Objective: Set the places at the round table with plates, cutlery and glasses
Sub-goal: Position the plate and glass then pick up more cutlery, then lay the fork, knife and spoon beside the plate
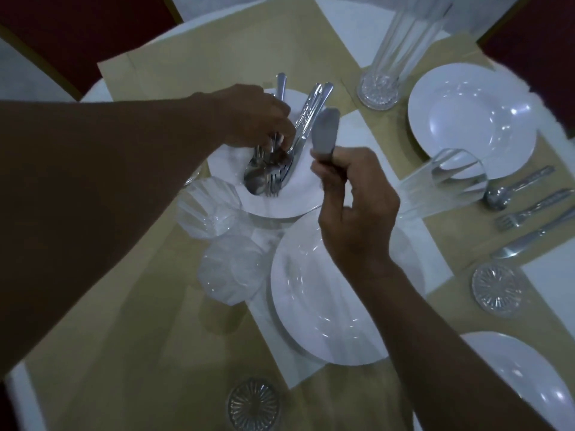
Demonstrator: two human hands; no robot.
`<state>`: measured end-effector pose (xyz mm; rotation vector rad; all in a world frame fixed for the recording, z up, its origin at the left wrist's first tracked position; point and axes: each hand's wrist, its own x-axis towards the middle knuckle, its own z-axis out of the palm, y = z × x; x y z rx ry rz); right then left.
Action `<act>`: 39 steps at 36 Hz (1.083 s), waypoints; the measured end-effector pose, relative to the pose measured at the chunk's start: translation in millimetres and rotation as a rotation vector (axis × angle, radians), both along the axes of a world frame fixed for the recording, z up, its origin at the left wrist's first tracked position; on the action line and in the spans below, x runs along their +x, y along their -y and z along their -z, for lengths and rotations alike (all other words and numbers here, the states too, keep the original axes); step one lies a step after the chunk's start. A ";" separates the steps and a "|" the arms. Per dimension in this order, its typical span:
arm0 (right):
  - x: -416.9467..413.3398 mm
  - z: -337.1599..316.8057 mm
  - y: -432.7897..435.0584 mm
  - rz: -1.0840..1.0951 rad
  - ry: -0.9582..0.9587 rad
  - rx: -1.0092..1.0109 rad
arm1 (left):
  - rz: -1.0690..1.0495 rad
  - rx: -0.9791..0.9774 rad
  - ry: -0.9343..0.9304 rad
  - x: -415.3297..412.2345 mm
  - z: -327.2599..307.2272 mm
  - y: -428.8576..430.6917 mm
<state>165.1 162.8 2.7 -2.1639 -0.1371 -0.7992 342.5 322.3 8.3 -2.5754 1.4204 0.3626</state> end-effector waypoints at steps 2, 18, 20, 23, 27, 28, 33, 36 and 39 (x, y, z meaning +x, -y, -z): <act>-15.7 -2.1 -1.5 -0.010 -0.033 0.015 | 0.095 0.013 0.032 -0.1 -2.2 1.3; -116.9 18.4 13.5 0.093 -0.310 0.082 | 0.523 -0.114 0.076 12.0 1.6 4.7; -117.2 17.7 12.7 0.102 -0.336 0.096 | 0.532 -0.125 0.087 12.9 3.1 0.9; -114.6 17.1 11.7 0.110 -0.361 0.097 | 0.557 -0.102 0.107 13.7 4.4 -1.7; -111.0 15.2 9.9 0.110 -0.358 0.100 | 0.611 -0.096 0.170 15.6 8.3 -4.6; -110.2 14.2 9.4 0.108 -0.355 0.104 | 0.625 -0.113 0.185 15.9 9.6 -5.6; -108.8 11.4 7.0 0.111 -0.349 0.096 | 0.664 -0.168 0.251 14.9 12.7 -10.2; -109.2 9.4 5.4 0.115 -0.359 0.108 | 0.656 -0.174 0.275 14.1 15.1 -15.0; -109.6 9.0 3.9 0.123 -0.365 0.104 | 0.636 -0.131 0.295 11.8 14.6 -18.1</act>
